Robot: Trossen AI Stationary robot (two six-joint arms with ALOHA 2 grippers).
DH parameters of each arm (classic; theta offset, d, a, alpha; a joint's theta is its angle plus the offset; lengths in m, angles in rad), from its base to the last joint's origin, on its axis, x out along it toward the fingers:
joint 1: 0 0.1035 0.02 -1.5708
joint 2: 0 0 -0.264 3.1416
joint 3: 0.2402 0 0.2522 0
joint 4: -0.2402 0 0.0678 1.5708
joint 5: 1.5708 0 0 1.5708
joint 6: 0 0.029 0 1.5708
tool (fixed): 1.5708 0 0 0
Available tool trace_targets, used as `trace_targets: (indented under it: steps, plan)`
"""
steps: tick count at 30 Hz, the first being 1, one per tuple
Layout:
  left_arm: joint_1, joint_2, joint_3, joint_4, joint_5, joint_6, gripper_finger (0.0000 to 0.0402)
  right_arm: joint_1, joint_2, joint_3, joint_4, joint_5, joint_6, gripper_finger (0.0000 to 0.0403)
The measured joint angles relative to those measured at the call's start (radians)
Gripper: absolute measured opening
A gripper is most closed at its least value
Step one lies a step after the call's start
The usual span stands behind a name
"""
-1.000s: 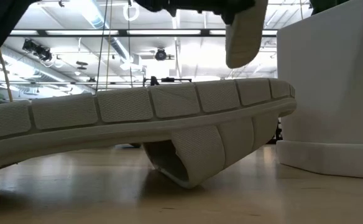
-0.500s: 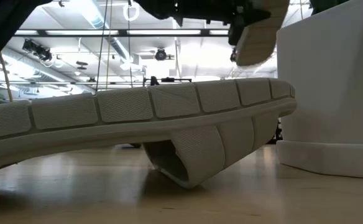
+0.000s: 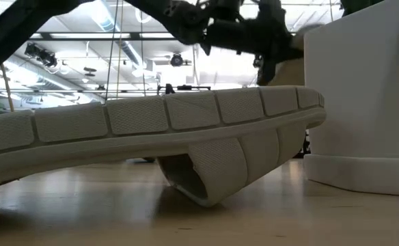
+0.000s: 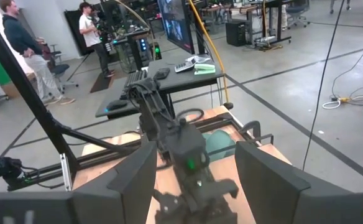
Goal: Pick and place slides into the shelf
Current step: Put the right gray slipper on the shelf
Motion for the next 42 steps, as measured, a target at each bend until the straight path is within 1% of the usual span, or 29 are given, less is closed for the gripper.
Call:
trace_targets:
  steps: [5, 8, 11, 18, 23, 30, 34, 42]
  plan:
    - [0.001, 0.030, 0.000, 0.016, -0.004, 0.051, 0.0067, 0.000, 0.002, 0.000, -0.005, -0.016, 0.025, 0.0224]
    - [0.007, 0.036, -0.001, 0.008, -0.011, 0.049, 0.0067, 0.000, 0.002, 0.000, -0.005, -0.020, 0.026, 0.0224]
    - [0.017, 0.044, 0.000, 0.043, -0.023, 0.048, 0.0067, 0.000, 0.002, 0.000, -0.006, -0.024, 0.031, 0.0224]
    - [0.043, 0.044, 0.000, 0.059, -0.017, 0.050, 0.0066, 0.000, 0.002, 0.000, -0.007, -0.024, 0.035, 0.0224]
    - [0.073, 0.044, 0.000, 0.073, 0.033, 0.049, 0.0066, 0.000, 0.008, 0.000, -0.006, -0.024, 0.036, 0.0221]
    - [0.090, 0.044, 0.000, 0.079, 0.092, 0.049, 0.0066, 0.000, 0.027, 0.000, -0.007, -0.024, 0.048, 0.0207]
    - [0.089, 0.044, 0.000, 0.090, 0.091, 0.049, 0.0066, 0.000, 0.029, 0.000, -0.007, -0.024, 0.052, 0.0203]
    - [0.043, 0.044, 0.000, 0.091, 0.095, -0.004, 0.0066, 0.000, 0.029, 0.000, -0.007, -0.025, 0.059, 0.0201]
